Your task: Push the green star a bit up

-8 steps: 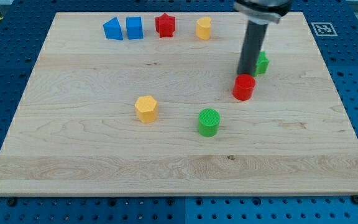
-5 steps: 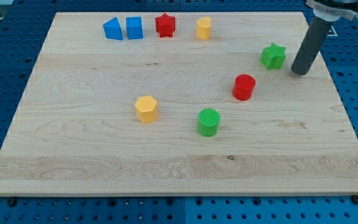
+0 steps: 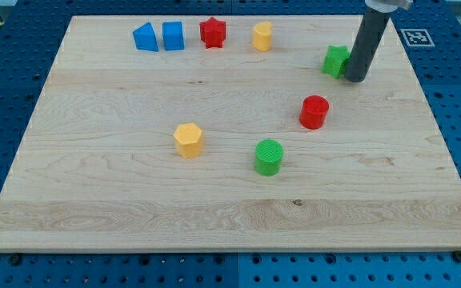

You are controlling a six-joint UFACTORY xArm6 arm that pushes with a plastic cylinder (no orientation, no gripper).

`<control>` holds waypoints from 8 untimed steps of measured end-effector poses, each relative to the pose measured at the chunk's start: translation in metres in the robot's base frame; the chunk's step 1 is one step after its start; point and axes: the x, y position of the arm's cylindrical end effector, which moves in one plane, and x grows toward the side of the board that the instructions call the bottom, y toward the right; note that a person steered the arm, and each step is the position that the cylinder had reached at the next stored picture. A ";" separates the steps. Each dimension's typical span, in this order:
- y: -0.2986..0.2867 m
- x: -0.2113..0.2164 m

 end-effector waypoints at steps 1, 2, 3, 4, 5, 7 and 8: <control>-0.007 -0.019; -0.015 -0.031; -0.035 -0.032; -0.049 -0.034; -0.049 -0.047; -0.050 -0.053; -0.084 -0.041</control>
